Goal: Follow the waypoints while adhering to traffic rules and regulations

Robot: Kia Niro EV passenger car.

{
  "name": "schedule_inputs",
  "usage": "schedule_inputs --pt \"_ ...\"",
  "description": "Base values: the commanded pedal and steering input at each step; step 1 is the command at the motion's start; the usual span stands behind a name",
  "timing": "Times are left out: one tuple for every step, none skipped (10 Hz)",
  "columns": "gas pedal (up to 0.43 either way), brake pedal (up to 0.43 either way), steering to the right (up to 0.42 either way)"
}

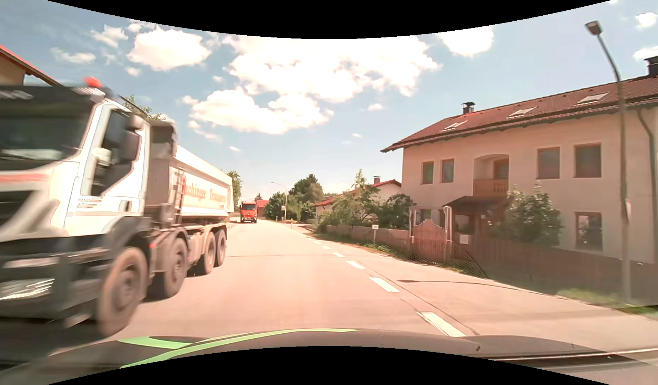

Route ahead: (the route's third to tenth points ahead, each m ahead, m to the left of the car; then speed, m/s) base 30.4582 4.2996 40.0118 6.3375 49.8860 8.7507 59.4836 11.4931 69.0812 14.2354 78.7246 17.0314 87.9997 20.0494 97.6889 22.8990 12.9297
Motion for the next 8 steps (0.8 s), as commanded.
schedule_inputs --pt "0.130 0.000 -0.058" --pt "0.130 0.000 -0.058" --pt "0.130 0.000 -0.057" --pt "0.130 0.000 -0.053" --pt "0.130 0.000 -0.050" --pt "0.130 0.000 -0.048" --pt "0.130 0.000 -0.045" --pt "0.098 0.000 -0.042"
